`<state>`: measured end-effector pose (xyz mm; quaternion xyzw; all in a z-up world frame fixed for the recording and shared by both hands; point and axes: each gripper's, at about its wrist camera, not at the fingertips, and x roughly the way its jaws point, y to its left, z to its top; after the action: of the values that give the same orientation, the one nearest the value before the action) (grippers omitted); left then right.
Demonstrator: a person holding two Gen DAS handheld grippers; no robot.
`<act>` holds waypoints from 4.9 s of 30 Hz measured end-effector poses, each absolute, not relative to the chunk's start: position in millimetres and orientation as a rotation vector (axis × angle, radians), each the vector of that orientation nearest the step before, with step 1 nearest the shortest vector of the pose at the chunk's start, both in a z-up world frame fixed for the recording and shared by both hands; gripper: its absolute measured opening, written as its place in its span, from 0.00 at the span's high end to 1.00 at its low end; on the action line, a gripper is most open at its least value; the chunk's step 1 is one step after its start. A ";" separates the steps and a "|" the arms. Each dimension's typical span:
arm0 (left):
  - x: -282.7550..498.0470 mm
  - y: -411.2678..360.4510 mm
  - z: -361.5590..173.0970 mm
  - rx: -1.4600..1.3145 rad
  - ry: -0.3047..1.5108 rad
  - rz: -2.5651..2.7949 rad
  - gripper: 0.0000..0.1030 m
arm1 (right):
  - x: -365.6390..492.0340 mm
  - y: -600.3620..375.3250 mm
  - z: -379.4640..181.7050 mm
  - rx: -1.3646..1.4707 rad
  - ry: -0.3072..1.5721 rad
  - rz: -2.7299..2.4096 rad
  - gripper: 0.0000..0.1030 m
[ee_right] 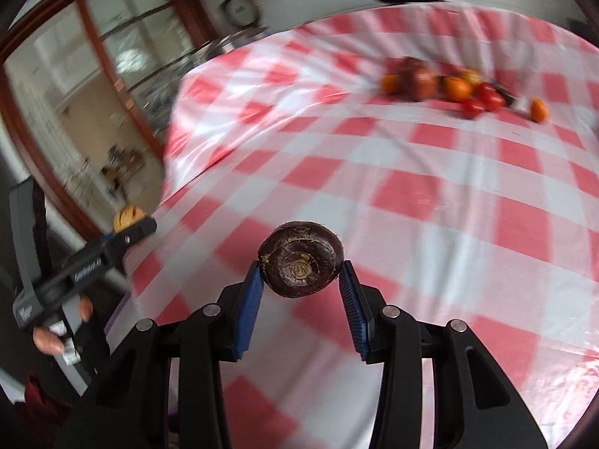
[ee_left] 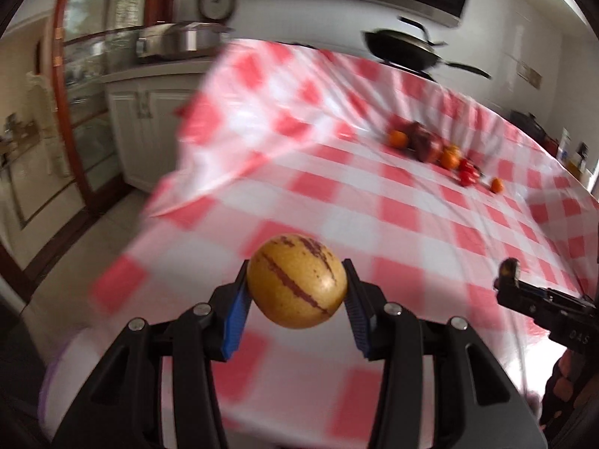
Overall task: Organize fruits
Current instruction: 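Carry both fruits into the white box and open both tools to release, then move both tools back over the fruit cluster on the table, then grasp the orange with the right tool while the left tool grasps a red tomato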
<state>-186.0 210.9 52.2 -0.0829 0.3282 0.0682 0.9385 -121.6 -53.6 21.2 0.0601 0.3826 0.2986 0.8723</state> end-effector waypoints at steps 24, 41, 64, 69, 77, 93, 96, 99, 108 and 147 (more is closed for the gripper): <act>-287.2 408.2 -138.3 -0.451 1.137 0.650 0.55 | -240.1 267.1 -138.2 -0.813 1.157 1.138 0.59; -286.5 426.8 -179.4 -0.563 1.266 0.679 0.24 | -280.2 301.0 -175.3 -1.032 1.191 1.079 0.29; -205.6 183.5 112.5 0.037 0.450 0.364 0.01 | -217.7 22.0 91.3 -0.204 0.509 0.934 0.16; -144.1 89.3 96.9 0.144 0.522 0.131 0.01 | -158.9 -82.0 69.7 -0.009 0.559 0.623 0.16; -11.3 22.1 49.3 -0.034 0.760 -0.069 0.01 | -80.9 -188.9 31.9 0.245 0.680 0.239 0.14; 133.9 -53.1 19.4 -0.208 0.775 -0.189 0.01 | -29.6 -209.8 40.2 0.356 0.736 0.161 0.14; 127.5 -40.7 18.7 -0.286 0.764 -0.236 0.01 | 12.3 -228.9 53.0 0.309 0.688 0.028 0.14; 124.2 -35.2 18.5 -0.309 0.771 -0.252 0.01 | 53.2 -247.2 39.7 0.300 0.718 -0.017 0.14; 135.9 -38.8 10.2 -0.286 0.868 -0.267 0.01 | 130.4 -274.3 -2.3 0.293 0.819 0.006 0.15; 168.9 -93.5 4.5 0.014 0.904 -0.149 0.64 | 198.0 -289.4 -11.5 0.403 0.821 0.083 0.62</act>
<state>168.9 -93.5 4.5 0.0066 0.4363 -0.0718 0.8969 198.0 -289.4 -11.5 0.1946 0.3961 0.0403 0.8964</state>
